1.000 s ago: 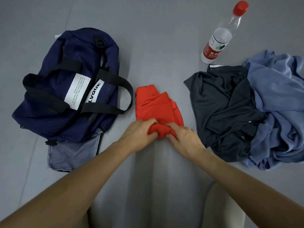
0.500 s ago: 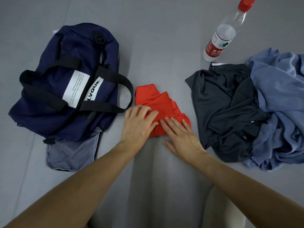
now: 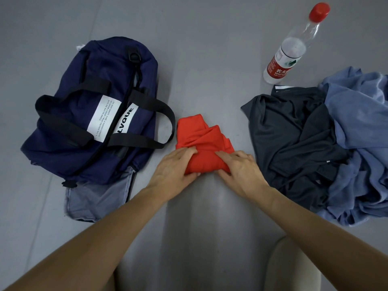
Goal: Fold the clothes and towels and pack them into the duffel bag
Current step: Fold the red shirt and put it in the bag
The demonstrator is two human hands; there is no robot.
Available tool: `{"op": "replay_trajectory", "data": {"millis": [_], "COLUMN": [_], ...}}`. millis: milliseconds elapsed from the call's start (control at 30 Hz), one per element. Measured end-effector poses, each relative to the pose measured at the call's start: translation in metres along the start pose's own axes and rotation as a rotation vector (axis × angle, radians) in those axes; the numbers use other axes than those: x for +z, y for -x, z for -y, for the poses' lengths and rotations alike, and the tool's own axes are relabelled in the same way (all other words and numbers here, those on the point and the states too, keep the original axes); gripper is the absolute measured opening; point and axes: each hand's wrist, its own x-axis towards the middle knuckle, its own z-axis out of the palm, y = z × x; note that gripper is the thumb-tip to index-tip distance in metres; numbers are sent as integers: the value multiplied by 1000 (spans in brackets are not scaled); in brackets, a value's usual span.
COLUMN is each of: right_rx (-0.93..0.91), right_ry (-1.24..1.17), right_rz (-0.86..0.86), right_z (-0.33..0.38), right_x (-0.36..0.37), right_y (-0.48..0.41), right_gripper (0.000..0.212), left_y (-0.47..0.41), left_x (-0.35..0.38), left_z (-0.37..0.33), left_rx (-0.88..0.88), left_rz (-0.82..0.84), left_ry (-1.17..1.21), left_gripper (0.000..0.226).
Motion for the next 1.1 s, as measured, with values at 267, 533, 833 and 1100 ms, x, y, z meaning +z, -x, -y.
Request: {"op": "replay_trajectory", "data": {"millis": [267,533,833,1100], "right_rx": [220,-197,74,89], "right_ry": [-185,31,-269,-534], "right_rz": [158,78,68,24], "right_z": [1,24,42,112], "right_x": [-16,20,8,-70], "right_y": [16,14,8,-25], "right_gripper": [55,72,86,87], "left_y": [-6,-17,5,-30], "left_x": [-15,-11,9,-95], "left_z": [-9,-22,-57,-62], "left_rx": [-498,-677,-970,-850], "left_rz": [8,-105,-184,-365], "left_ry": [479,137,1143,1132], "left_gripper": [42,69,51,58]}}
